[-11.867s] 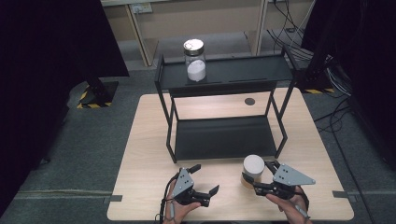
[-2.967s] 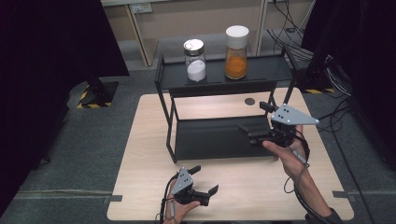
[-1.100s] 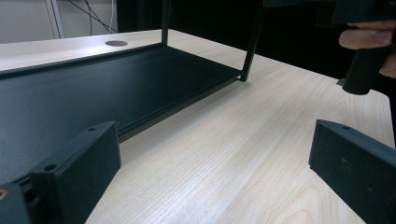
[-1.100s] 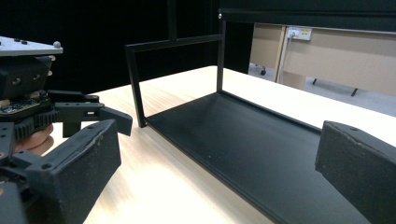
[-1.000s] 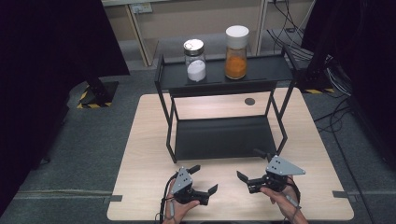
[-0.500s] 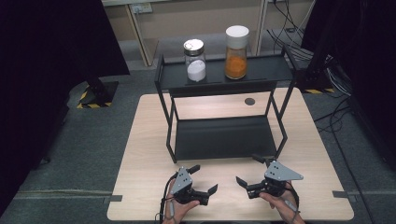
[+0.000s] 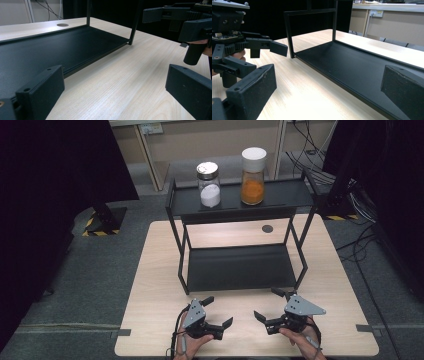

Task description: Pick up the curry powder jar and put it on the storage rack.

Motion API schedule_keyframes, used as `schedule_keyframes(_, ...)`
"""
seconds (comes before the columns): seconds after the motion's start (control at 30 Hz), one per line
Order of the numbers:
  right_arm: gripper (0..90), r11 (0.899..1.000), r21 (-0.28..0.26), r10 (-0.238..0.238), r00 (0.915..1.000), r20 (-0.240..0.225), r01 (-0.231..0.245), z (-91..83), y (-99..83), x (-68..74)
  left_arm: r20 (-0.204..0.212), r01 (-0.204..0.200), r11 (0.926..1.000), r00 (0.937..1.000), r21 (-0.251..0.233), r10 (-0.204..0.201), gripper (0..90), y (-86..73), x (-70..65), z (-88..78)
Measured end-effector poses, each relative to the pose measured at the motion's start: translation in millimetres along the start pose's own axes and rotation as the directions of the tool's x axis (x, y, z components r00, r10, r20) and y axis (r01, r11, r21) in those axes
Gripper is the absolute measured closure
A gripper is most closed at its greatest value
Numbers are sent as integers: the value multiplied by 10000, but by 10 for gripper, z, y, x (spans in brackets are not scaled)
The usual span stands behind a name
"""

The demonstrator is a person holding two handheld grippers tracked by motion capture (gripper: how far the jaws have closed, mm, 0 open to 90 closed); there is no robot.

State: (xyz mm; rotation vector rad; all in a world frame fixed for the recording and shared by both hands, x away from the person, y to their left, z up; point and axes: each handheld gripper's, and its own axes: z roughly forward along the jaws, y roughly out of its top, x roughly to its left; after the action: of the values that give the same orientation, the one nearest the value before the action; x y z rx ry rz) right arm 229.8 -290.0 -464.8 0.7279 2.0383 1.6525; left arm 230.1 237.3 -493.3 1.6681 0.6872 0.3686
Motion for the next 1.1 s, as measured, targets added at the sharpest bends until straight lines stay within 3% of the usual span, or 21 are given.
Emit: schedule_keyframes(1.1,3,9996,-67,259,9996,70,-259,-29,-37,-44,-6,11,10000,10000,7,-11,14,-4,3,4)
